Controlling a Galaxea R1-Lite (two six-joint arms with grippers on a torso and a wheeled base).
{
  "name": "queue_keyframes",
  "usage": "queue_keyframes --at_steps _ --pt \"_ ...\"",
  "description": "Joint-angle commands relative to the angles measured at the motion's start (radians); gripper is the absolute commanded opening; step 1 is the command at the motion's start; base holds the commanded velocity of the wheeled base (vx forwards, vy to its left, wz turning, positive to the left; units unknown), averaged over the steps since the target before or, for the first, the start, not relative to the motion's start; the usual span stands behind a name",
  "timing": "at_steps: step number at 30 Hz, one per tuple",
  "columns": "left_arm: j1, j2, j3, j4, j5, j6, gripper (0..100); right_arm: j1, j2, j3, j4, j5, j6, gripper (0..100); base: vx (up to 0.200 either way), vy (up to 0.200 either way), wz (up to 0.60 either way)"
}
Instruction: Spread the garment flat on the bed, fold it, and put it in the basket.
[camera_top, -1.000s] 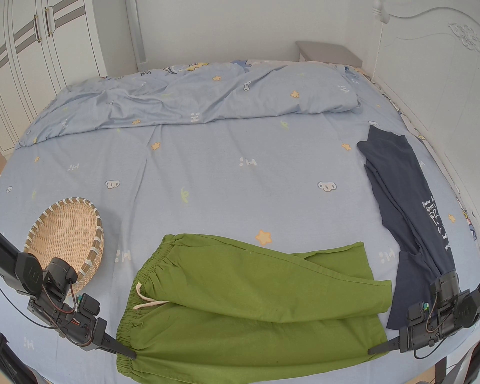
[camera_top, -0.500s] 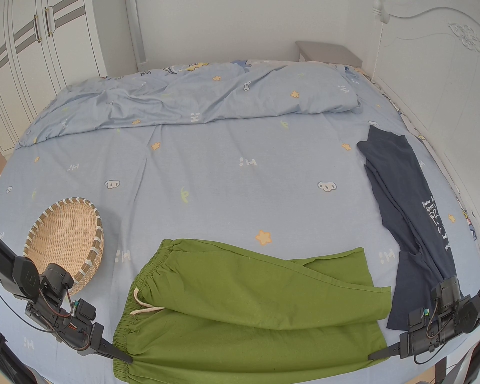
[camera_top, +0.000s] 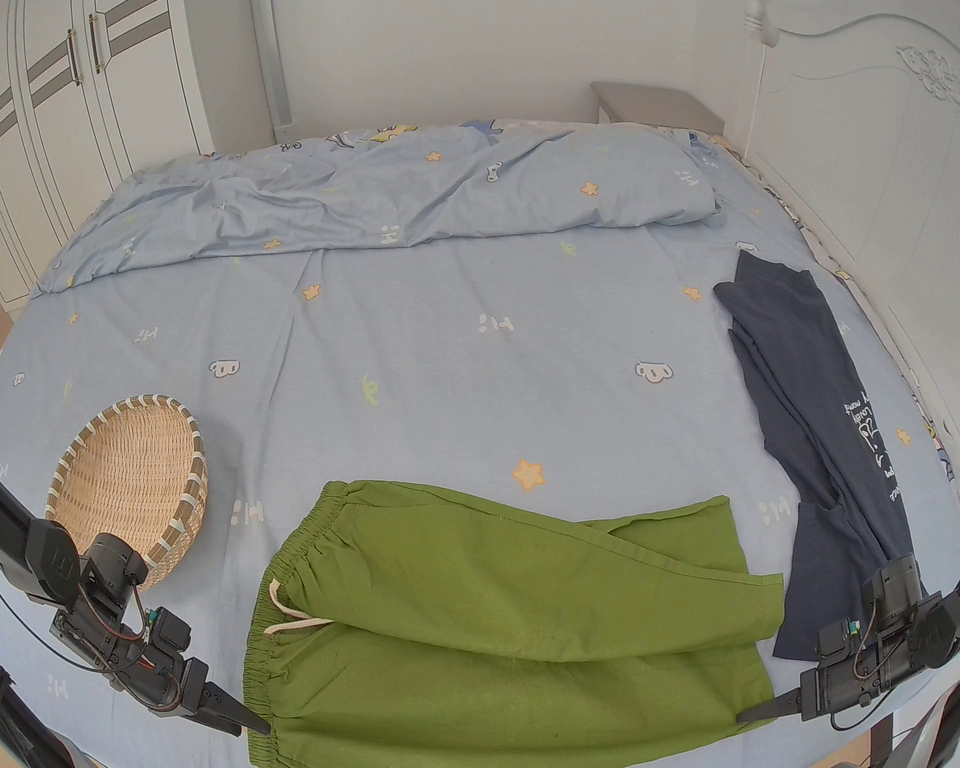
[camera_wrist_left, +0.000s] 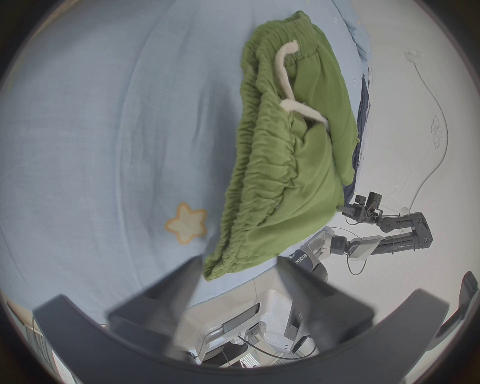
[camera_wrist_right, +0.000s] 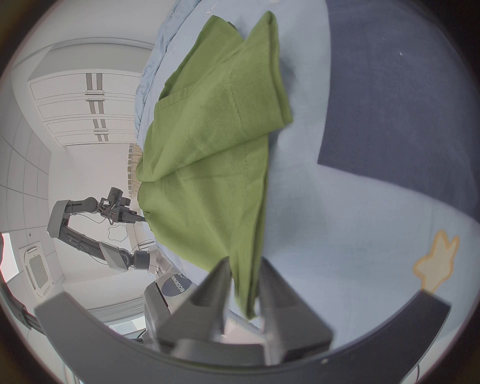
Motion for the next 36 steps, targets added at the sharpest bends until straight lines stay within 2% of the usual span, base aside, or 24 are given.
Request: queue_keyframes --at_steps 1,5,10,13,14,16,21,25,29,32,34,36 --pt "0.001 0.001 -0.001 0.000 -0.002 0.000 100 0.001 -0.002 0.003 -0.001 0.006 0.000 100 0.000 0.000 0.00" --pt "0.001 0.001 -0.004 0.001 -0.004 0.000 100 -0.001 -0.011 0.012 -0.006 0.006 0.000 100 0.000 0.000 0.00" --pt "0.005 -0.052 -0.029 0.024 -0.011 -0.001 100 -0.015 -0.167 0.045 -0.037 0.001 0.001 100 0.000 0.000 0.00" --pt "0.005 -0.172 -0.096 0.130 -0.013 -0.006 100 -0.051 -0.336 0.041 -0.021 -0.013 0.004 100 0.000 0.000 0.00" --pt "0.005 -0.172 -0.096 0.130 -0.013 -0.006 100 -0.051 -0.336 0.041 -0.021 -0.013 0.004 100 0.000 0.000 0.00" --pt "-0.001 -0.243 -0.213 0.290 -0.016 -0.009 100 -0.085 -0.445 0.024 0.013 -0.014 0.004 100 0.000 0.000 0.00" --pt "-0.009 -0.289 -0.404 0.475 -0.019 -0.009 100 -0.140 -0.595 -0.031 0.098 -0.014 0.003 100 0.000 0.000 0.00" --pt "-0.010 -0.270 -0.532 0.471 -0.022 -0.018 100 -0.188 -0.644 -0.131 0.192 -0.019 0.001 100 0.000 0.000 0.00" --pt "-0.056 -0.181 -0.658 0.429 -0.034 -0.078 100 -0.185 -0.635 -0.246 0.200 -0.017 0.009 100 0.000 0.000 0.00" --pt "-0.101 -0.123 -0.705 0.369 -0.036 -0.147 100 -0.176 -0.623 -0.324 0.201 -0.017 0.014 100 0.000 0.000 0.00" --pt "-0.137 -0.066 -0.731 0.273 -0.034 -0.218 100 -0.154 -0.586 -0.396 0.201 -0.022 0.020 100 0.000 0.000 0.00" --pt "-0.144 -0.037 -0.740 0.213 -0.033 -0.242 100 -0.140 -0.574 -0.419 0.201 -0.031 0.021 100 0.000 0.000 0.00"
